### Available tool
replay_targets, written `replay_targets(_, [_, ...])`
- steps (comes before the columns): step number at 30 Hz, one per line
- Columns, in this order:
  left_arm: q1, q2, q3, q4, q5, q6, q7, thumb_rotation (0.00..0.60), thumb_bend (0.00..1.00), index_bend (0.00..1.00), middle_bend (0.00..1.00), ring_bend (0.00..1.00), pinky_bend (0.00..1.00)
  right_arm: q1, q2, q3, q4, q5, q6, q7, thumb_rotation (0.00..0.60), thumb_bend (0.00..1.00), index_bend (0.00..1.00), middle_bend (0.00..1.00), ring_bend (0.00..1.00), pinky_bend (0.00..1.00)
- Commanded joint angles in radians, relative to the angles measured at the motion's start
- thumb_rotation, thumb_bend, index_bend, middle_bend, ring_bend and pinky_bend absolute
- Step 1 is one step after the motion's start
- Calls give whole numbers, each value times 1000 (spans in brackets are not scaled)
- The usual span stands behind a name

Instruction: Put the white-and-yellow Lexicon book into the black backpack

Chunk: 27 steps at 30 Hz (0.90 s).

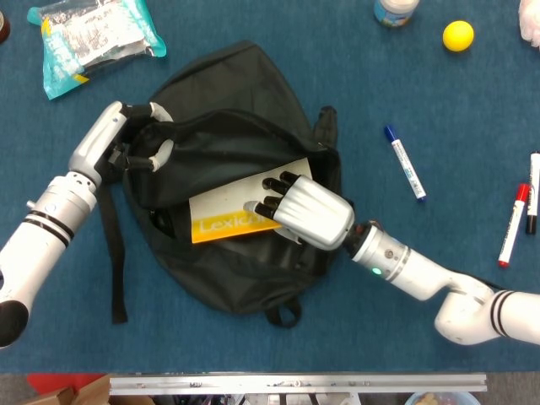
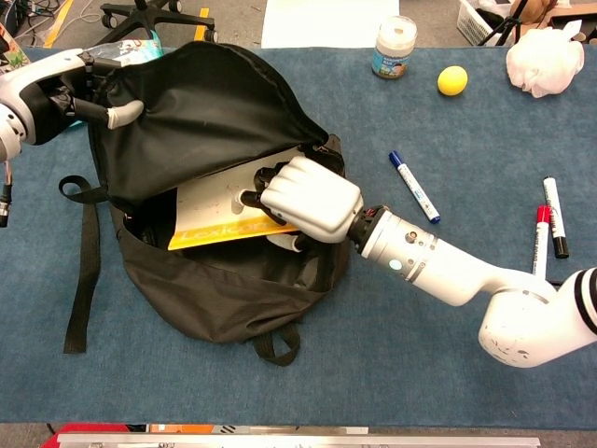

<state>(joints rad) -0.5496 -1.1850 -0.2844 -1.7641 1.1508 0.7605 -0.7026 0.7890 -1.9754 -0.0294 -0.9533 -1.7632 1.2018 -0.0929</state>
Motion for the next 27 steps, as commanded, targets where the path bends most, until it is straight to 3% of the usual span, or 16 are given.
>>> replay_targets(1, [0,1,1,-1,3,0,-2,600,448,697,645,636,750,-11,41,5,-64,21,-21,-40,600,486,174,275,228,369])
replay_targets(11, [-3,8,7,4,4,-10,-1,600,447,672,626,617,731,-27,130,10,-215,67,-84,-116,600,478,3,129,69,209])
replay_targets(19, [-5,12,13,2,5,-12,4,600,447,663,621,612,726,-36,166,21,-286,88,-105,-163,600,205,0,74,7,164])
replay_targets(27, [-4,20,17,-5,3,-16,6,600,447,653,615,604,720,-61,254,-11,-386,58,-79,-188,600,177,0,73,5,164])
